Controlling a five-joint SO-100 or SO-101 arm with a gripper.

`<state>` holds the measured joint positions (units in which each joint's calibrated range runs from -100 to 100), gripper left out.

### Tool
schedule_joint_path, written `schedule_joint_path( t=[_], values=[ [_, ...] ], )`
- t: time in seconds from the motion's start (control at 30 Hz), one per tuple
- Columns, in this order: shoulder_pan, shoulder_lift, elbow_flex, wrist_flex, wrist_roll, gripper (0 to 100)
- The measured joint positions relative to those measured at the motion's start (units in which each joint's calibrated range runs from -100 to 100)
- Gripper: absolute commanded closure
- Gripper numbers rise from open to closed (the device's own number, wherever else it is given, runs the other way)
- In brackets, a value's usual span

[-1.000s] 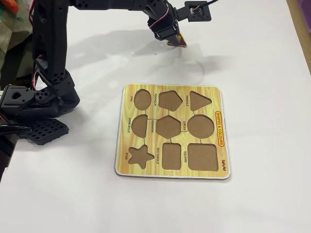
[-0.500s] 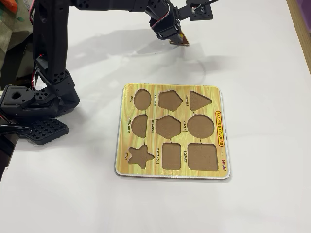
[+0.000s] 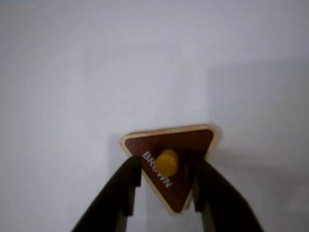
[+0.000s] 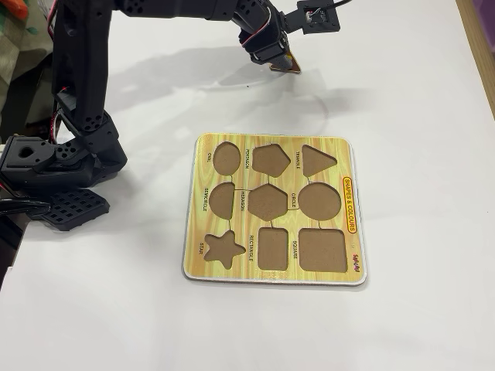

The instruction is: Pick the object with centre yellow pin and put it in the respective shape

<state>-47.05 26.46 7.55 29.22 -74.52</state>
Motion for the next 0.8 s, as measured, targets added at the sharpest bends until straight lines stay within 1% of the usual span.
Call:
schedule_joint_path(
  t=[0.8],
  values=[
    [0.65, 0.34, -0.09, 0.00, 0.00, 89]
  ],
)
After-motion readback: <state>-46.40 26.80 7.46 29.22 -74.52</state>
